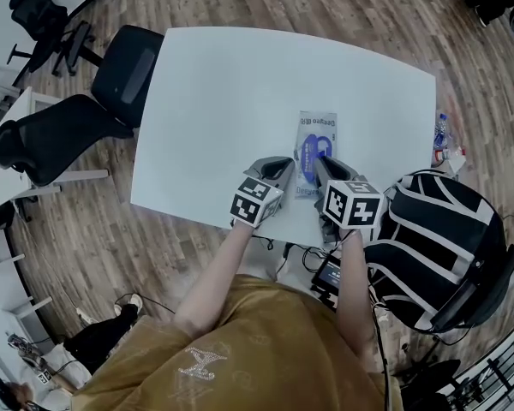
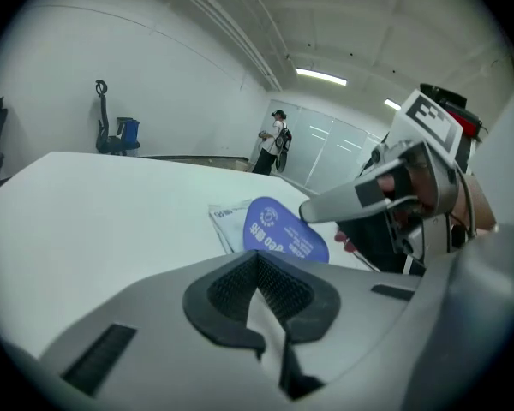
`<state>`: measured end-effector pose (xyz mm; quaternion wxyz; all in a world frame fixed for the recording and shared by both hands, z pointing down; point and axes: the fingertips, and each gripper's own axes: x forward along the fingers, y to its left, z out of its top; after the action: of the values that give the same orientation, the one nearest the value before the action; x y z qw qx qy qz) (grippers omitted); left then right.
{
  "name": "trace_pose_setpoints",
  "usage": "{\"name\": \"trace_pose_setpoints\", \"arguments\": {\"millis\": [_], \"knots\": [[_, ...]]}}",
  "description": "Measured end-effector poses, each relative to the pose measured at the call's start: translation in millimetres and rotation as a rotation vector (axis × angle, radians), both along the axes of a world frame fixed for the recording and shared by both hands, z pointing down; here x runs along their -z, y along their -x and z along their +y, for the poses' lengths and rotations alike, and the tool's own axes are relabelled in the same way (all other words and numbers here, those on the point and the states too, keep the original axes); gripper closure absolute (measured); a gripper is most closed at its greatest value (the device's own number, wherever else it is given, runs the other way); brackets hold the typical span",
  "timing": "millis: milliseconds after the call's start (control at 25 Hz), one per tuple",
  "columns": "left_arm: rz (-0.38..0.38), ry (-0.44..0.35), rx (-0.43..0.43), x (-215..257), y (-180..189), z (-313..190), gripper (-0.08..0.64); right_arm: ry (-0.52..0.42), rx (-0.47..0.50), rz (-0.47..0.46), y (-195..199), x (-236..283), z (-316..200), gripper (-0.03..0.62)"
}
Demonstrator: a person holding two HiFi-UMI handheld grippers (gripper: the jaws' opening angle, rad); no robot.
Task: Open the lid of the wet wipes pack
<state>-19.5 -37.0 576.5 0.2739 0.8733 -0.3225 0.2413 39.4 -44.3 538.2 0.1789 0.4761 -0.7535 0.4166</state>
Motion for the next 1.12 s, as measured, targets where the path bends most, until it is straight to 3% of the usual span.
{"name": "trace_pose_setpoints", "arguments": {"millis": [400, 640, 1120], "knots": [[0.088, -0.127, -0.144, 59, -36, -42, 0.555, -0.002, 0.008, -0.024, 8, 3, 0, 0.555], [0.036, -0.119, -0.309, 54, -49, -35, 0.555, 0.009, 0.023, -0.050, 16, 3, 2, 0.555], [0.037, -0.091, -0.294, 47, -45, -37, 0.555, 0.004, 0.044, -0.049, 21, 5, -2, 0.555]]}}
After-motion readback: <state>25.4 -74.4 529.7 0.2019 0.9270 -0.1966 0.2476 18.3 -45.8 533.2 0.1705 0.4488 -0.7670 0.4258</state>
